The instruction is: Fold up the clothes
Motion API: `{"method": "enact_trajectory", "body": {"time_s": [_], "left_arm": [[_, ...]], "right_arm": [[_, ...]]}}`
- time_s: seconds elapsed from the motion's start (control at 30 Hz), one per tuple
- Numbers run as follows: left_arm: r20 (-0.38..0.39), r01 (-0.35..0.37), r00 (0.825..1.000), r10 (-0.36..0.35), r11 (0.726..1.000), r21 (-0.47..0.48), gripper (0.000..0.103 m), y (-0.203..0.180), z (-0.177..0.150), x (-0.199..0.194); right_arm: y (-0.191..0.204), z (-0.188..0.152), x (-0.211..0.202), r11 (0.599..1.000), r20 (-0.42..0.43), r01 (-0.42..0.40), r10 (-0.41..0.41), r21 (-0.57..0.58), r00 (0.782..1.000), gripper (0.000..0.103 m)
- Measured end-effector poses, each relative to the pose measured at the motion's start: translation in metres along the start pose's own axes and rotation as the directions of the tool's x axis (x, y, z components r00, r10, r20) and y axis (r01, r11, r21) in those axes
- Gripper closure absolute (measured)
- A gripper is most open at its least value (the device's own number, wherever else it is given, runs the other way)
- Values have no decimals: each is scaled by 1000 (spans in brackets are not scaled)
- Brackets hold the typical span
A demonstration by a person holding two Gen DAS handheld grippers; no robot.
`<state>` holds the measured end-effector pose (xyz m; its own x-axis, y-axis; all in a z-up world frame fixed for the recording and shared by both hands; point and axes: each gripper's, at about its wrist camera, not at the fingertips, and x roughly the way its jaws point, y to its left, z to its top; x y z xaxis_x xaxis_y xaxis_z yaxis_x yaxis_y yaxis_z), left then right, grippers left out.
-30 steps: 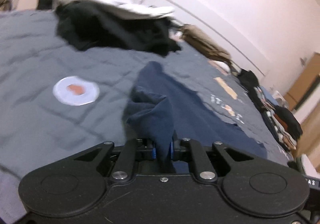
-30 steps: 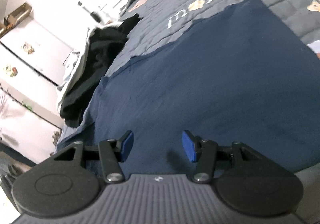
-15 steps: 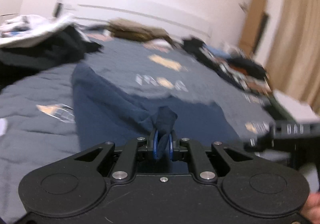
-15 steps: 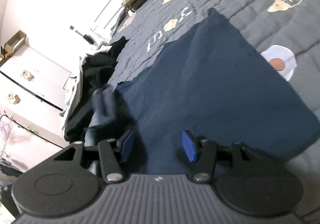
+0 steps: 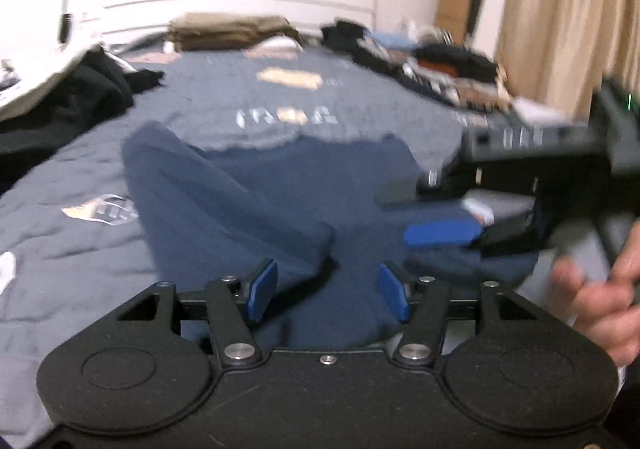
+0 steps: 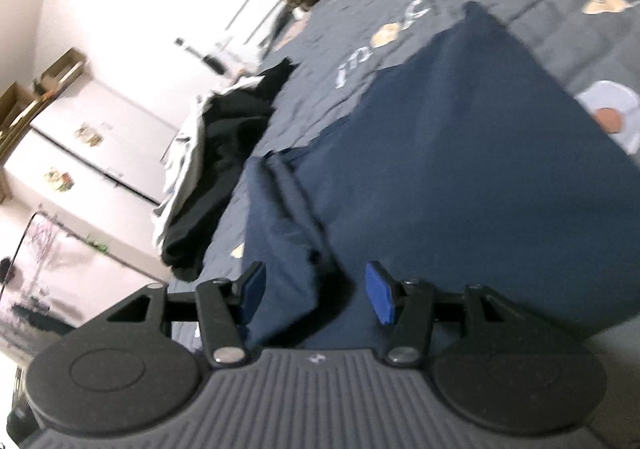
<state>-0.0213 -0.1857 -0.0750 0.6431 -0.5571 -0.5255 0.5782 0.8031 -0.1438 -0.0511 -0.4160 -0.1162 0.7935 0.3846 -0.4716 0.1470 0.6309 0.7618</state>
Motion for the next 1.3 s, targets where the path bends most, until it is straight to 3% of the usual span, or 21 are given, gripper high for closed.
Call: {"method": "enact_trajectory", "body": {"time_s": [0.23,0.4,0.6,0.63,0.7,0.73,0.8,0.93,1.07,1.2,1.3], "left_arm": [[1,-82,997,83,992,-92,40,33,4,-8],[-9,-92,996,91,992,-81,40,41,3,-9],[-21,-105,994,104,993,-63,40,49,-5,-14],[-21,-107,994,106,993,-53,40,49,-6,-14],[-21,-111,994,110,994,-24,40,46,-8,-14],[-23,-112,993,112,994,0,40,43,-9,-13],[-24,-128,991,130,988,81,39,34,-12,-11],[7,-180,982,186,942,285,39,7,-22,-1],[55,-221,975,217,898,381,39,-10,-26,10],[100,-255,966,240,809,529,39,-29,-34,17],[112,-249,967,228,773,584,39,-40,-39,20]], "right_arm": [[15,-11,37,1000,-32,18,-19,-22,999,46],[14,-17,60,999,-41,36,-36,8,999,45],[9,-21,77,997,-11,-19,20,75,1000,45],[9,-21,80,997,-13,-18,19,68,1000,47],[8,-21,83,997,-7,-6,7,77,1000,67],[7,-21,84,996,-2,-4,4,86,1000,89],[6,-20,81,995,8,-12,11,98,1000,93],[17,-13,65,996,54,-51,47,77,997,95],[25,-8,46,996,79,-51,46,70,996,95],[14,-8,17,992,120,-21,6,121,993,96],[7,-8,-8,989,169,11,-36,148,985,96]]}}
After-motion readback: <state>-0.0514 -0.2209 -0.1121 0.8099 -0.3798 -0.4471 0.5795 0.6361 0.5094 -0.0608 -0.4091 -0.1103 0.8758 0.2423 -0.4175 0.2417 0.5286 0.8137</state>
